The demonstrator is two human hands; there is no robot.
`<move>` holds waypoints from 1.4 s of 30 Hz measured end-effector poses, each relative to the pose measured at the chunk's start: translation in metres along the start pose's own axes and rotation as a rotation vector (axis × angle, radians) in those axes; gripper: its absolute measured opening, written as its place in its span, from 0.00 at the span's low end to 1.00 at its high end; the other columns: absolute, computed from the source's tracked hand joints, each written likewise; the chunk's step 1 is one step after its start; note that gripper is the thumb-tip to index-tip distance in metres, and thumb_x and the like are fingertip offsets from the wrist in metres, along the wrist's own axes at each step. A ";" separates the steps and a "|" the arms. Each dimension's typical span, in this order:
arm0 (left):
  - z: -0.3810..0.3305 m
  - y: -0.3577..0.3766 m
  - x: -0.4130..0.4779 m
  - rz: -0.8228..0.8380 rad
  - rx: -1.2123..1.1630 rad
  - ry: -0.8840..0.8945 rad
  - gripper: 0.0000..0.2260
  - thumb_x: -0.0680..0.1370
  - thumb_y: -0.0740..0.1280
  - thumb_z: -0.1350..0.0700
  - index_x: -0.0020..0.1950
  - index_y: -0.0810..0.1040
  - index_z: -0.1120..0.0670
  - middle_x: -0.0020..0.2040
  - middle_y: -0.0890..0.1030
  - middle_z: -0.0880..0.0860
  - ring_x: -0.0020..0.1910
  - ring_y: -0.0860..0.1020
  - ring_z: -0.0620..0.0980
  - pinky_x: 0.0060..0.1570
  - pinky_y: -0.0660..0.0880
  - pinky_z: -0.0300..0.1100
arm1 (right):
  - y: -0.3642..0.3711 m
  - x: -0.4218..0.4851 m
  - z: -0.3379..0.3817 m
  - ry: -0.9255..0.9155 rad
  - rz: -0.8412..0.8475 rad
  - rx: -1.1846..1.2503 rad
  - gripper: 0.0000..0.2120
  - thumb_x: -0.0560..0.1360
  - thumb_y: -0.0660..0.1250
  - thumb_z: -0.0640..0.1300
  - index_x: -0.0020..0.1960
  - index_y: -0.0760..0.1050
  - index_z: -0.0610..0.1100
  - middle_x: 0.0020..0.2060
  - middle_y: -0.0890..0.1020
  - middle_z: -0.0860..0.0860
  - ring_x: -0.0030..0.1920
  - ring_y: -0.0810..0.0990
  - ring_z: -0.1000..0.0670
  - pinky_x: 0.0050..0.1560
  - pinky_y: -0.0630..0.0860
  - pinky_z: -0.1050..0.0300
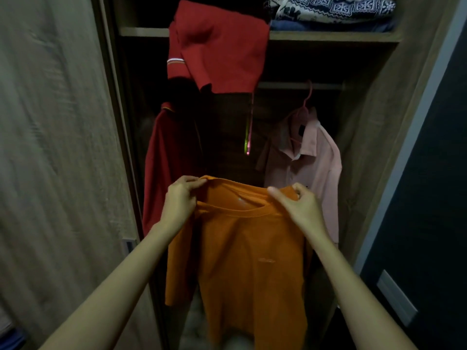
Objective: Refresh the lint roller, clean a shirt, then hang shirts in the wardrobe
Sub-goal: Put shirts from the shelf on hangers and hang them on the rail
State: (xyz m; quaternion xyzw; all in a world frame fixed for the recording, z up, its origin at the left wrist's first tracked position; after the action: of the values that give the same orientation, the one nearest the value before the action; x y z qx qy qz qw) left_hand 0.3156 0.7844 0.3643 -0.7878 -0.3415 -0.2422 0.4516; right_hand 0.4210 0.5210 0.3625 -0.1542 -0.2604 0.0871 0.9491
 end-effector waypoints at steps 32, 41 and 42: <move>-0.025 -0.027 -0.009 0.588 -0.316 -0.197 0.45 0.75 0.61 0.71 0.76 0.38 0.38 0.78 0.45 0.45 0.74 0.59 0.46 0.53 0.75 0.33 | 0.039 0.010 0.029 -0.093 0.699 0.036 0.20 0.72 0.71 0.48 0.63 0.75 0.56 0.65 0.73 0.58 0.63 0.73 0.60 0.63 0.69 0.61; -0.029 -0.031 -0.004 0.678 -0.272 -0.200 0.42 0.77 0.60 0.71 0.76 0.42 0.38 0.77 0.52 0.48 0.51 0.70 0.33 0.54 0.78 0.37 | 0.067 0.175 0.042 0.200 -0.119 0.257 0.10 0.76 0.65 0.46 0.46 0.80 0.40 0.33 0.77 0.49 0.39 0.77 0.48 0.39 0.72 0.55; -0.028 -0.032 -0.003 0.685 -0.261 -0.201 0.42 0.77 0.60 0.71 0.76 0.42 0.38 0.77 0.52 0.48 0.52 0.71 0.35 0.52 0.78 0.36 | 0.073 0.184 0.040 0.228 -0.131 0.245 0.11 0.77 0.64 0.45 0.43 0.79 0.39 0.31 0.76 0.49 0.38 0.76 0.47 0.36 0.70 0.56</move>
State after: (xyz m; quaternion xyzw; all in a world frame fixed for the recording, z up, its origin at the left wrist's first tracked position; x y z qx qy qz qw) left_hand 0.2873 0.7700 0.3933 -0.9271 -0.0670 -0.0403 0.3666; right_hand 0.5500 0.6447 0.4570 -0.0292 -0.1480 0.0378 0.9878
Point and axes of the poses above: each hand's wrist, its own x-axis towards the middle knuckle, its own y-axis out of the palm, z = x × y, the point moved 6 cm from there along x, towards the middle knuckle
